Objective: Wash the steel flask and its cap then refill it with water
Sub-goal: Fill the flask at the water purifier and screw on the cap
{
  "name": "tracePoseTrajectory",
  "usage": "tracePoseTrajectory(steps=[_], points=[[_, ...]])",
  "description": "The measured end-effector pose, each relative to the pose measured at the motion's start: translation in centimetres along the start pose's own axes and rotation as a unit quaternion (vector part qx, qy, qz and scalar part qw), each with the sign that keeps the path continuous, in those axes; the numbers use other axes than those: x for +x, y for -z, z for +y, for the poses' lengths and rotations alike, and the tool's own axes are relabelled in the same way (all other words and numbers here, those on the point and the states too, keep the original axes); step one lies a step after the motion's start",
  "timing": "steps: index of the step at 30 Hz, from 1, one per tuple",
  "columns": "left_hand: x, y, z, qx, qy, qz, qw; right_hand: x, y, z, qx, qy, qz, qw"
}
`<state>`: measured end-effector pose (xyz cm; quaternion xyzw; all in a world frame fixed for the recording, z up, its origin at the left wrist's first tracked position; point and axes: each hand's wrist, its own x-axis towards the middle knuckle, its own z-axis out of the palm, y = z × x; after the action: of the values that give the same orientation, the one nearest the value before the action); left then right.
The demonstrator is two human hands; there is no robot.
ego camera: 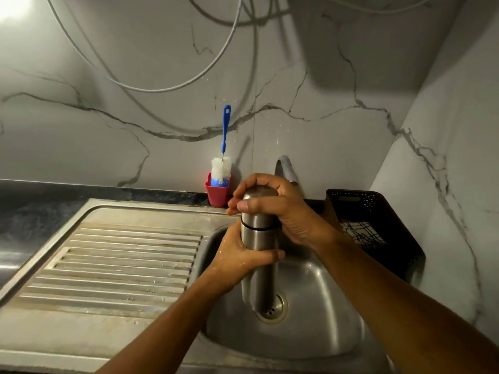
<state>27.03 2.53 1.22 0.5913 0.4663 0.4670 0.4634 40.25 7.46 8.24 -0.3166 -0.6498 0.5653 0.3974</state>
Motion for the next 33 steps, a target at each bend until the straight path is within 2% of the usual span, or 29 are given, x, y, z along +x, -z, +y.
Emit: tracePoseTrajectory(steps=[5,11,15,20,24,29,33], points=[[-0.6,0.2,-1.2,-0.021,-0.009,0.061,0.998,0.7,-2.5,0.8,0.009,0.019,0.064,0.998],[-1.3,0.8,-2.5,-0.03,-0.029,0.152,0.987,2.3,-5.7,2.2,-0.037,0.03,0.14,0.989],[-1.8,2.1,-2.4,-0.018,-0.048,0.182,0.982,3.6,-7.9,2.9,-0.068,0.034,0.163,0.984],[-1.5,7.6,-3.3,0.075,-0.032,0.212,0.974,6.5,-11.2,3.0,-0.079,0.091,0.126,0.985],[-0.8,13.5,-4.9,0.207,0.02,0.267,0.941,10.4,-14.9,4.0,-0.096,0.099,0.083,0.987],[-1.1,19.7,-6.9,0.247,0.038,0.31,0.917,14.3,-19.2,6.1,-0.101,0.043,0.022,0.994],[-1.5,22.7,-8.8,0.237,0.042,0.335,0.911,15.7,-20.7,8.4,-0.131,-0.014,-0.048,0.99]])
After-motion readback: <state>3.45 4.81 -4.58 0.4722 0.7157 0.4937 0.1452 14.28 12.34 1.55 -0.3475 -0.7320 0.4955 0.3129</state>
